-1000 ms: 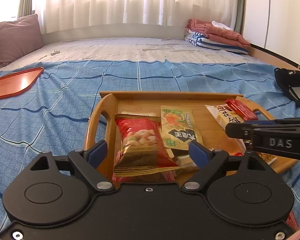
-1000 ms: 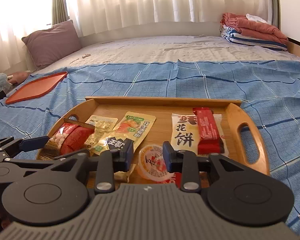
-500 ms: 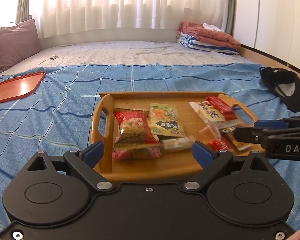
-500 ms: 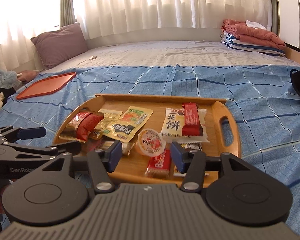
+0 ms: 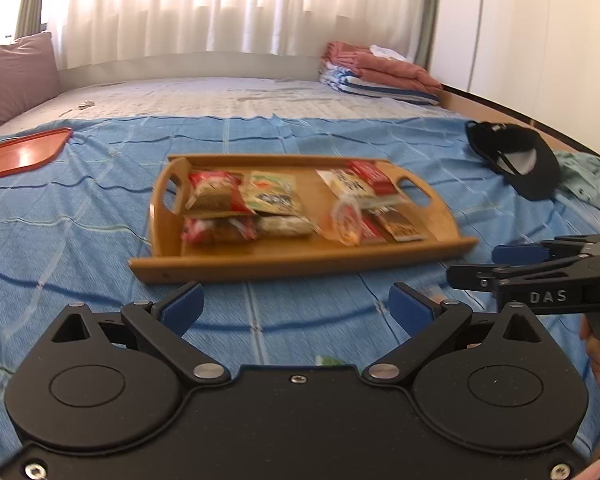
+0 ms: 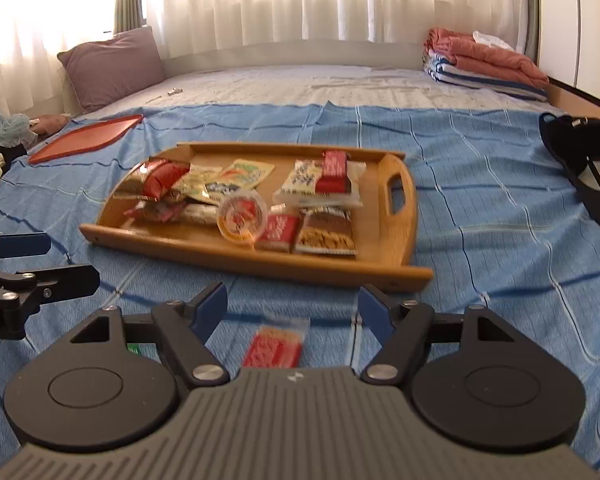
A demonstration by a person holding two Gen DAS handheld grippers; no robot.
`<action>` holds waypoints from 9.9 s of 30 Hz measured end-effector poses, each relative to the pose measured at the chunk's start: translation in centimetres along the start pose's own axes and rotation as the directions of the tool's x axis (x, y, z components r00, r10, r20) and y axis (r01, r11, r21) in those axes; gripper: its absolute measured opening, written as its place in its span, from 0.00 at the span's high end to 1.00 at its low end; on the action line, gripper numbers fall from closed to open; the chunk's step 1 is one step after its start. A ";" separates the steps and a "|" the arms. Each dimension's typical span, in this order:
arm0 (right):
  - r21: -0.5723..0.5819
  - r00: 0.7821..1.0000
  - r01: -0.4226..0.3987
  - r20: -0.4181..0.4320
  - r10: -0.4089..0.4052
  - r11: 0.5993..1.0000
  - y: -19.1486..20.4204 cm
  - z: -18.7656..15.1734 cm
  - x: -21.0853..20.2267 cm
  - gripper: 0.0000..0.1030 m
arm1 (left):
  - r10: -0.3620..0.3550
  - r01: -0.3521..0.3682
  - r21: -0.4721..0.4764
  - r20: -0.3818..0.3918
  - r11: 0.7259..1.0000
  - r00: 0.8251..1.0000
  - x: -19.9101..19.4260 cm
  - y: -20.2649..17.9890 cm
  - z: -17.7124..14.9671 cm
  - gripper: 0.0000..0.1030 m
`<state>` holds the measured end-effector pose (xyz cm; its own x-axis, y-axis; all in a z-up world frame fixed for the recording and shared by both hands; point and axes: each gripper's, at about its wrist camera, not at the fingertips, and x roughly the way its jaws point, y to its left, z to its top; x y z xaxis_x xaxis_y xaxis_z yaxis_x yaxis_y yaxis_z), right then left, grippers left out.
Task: Organize snacks
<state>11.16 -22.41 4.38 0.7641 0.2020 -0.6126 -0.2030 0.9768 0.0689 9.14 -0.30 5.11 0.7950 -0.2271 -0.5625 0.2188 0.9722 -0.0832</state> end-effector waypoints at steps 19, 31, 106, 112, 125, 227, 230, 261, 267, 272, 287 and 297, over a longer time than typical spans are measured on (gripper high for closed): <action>-0.042 0.999 -0.010 -0.052 0.008 0.999 -0.6 -4.9 -0.1 0.19 | -0.032 0.043 0.095 -0.119 0.995 0.992 2.3 -4.0 -3.8 0.05; -0.040 0.997 -0.047 -0.056 0.045 0.998 -0.2 -5.3 0.0 0.19 | -0.044 0.048 0.025 -0.150 0.999 0.988 3.1 -3.2 -3.8 0.46; 0.007 0.999 -0.032 0.026 0.032 0.999 3.8 1.7 0.3 0.63 | 0.088 -0.086 -0.079 0.019 0.993 0.996 1.6 2.8 4.5 0.51; 0.062 0.999 -0.036 0.033 0.034 0.997 2.5 4.9 1.4 0.63 | 0.075 -0.072 -0.087 0.036 0.994 0.996 3.2 3.2 8.0 0.52; 0.117 0.999 -0.037 0.020 0.035 0.992 1.5 9.7 6.7 0.63 | 0.082 -0.077 -0.141 0.027 0.987 0.996 9.7 5.8 14.2 0.52; 0.072 0.997 0.008 0.072 -0.013 0.997 4.5 2.2 -7.4 0.12 | 0.105 -0.105 -0.001 0.024 0.995 0.994 -10.1 0.5 5.5 0.00; 0.081 0.997 -0.005 0.083 -0.002 0.997 4.6 1.7 -8.5 0.12 | 0.101 -0.101 -0.005 0.017 0.995 0.995 -11.5 0.1 5.5 0.00; 0.026 0.993 0.101 0.064 -0.103 0.995 6.5 -6.4 -6.3 0.05 | 0.174 -0.182 -0.069 -0.100 0.981 0.980 -5.7 1.4 -4.4 0.00; 0.002 0.992 0.125 0.028 -0.125 0.992 6.7 -7.8 -4.3 0.05 | 0.184 -0.197 -0.086 -0.138 0.977 0.973 -3.2 2.2 -6.1 0.00; -0.019 0.992 0.128 -0.001 -0.128 0.992 6.9 -8.5 -2.8 0.02 | 0.194 -0.209 -0.078 -0.168 0.975 0.967 -1.7 2.4 -7.0 0.00; -0.021 0.993 0.112 -0.028 -0.113 0.993 6.9 -9.2 -1.7 0.00 | 0.200 -0.206 -0.026 -0.150 0.978 0.968 -1.2 2.0 -7.3 0.00; -0.021 0.994 0.108 -0.026 -0.108 0.994 6.8 -9.3 -1.7 0.00 | 0.207 -0.213 -0.030 -0.132 0.977 0.969 -1.4 2.0 -7.6 0.00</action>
<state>2.82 -16.77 -1.41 0.7657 0.0930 -0.6365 -0.1322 0.9911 -0.0142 4.15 2.34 -0.57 0.7414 -0.0114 -0.6710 0.0280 0.9995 0.0139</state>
